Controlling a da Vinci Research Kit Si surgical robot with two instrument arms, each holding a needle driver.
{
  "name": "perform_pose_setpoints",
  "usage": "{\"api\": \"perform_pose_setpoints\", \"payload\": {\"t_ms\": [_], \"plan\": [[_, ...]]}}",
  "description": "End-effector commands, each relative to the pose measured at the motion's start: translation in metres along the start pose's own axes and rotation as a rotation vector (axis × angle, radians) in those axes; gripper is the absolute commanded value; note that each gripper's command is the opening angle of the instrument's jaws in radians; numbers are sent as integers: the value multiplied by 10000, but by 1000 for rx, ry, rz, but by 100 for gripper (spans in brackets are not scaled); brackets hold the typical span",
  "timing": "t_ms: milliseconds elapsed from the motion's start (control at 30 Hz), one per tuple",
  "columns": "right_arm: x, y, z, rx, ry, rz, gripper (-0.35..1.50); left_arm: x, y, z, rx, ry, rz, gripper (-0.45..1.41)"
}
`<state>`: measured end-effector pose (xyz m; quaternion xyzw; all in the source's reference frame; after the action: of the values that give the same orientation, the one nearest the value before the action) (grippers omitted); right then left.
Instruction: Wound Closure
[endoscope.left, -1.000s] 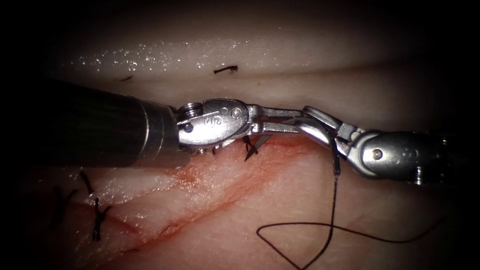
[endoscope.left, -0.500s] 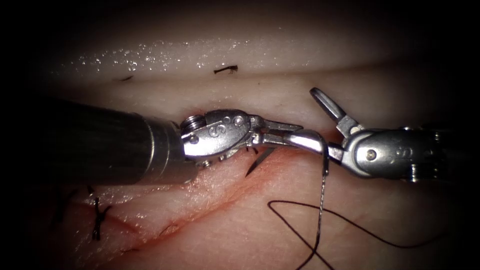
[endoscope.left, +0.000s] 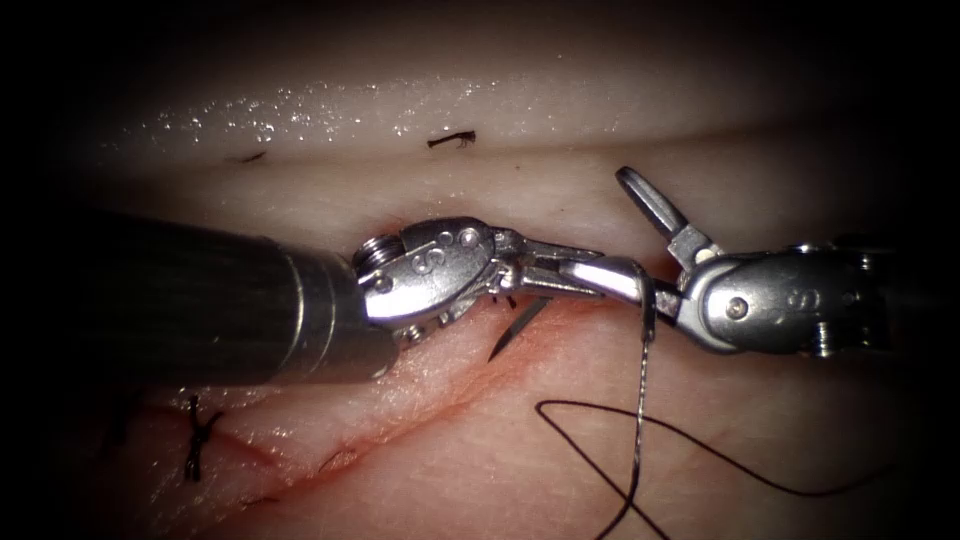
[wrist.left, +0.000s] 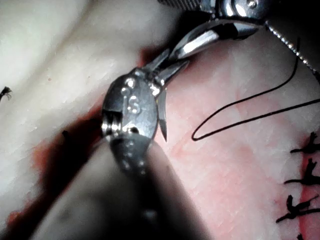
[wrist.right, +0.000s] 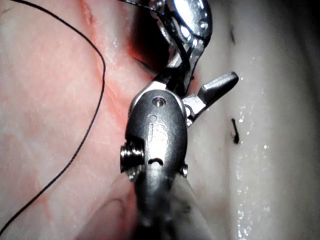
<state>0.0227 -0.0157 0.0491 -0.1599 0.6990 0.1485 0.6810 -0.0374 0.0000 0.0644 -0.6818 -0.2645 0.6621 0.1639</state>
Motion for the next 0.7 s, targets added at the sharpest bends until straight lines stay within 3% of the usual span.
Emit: {"api": "perform_pose_setpoints", "payload": {"t_ms": [33, 167, 200, 267, 567, 600, 633, 700], "plan": [[-4, -3, 8, 2, 3, 0, 89, -4, -4, 6, -1, 1, 1, -45], [-4, -5, 7, 0, 8, -2, 71, -4, -4, 6, -3, 1, 2, -45], [-5, -7, 5, 10, 2, -2, 25, -4, -4, 6, -4, 1, 2, -45], [-5, -10, 2, 47, -18, -7, -35, -4, -4, 6, -5, 1, 2, -45], [-5, -10, -1, 61, -22, -18, -35, -1, 0, 8, -10, 3, -17, -45], [-5, -10, -1, 66, -26, -23, -35, 0, 0, 9, -10, 4, -49, -11], [-6, -9, 0, 72, -32, -23, -35, 2, -1, 8, -3, 3, -63, 43], [-7, -7, 1, 95, -52, -33, -35, 7, -4, 6, 44, 2, -89, 98]]}}
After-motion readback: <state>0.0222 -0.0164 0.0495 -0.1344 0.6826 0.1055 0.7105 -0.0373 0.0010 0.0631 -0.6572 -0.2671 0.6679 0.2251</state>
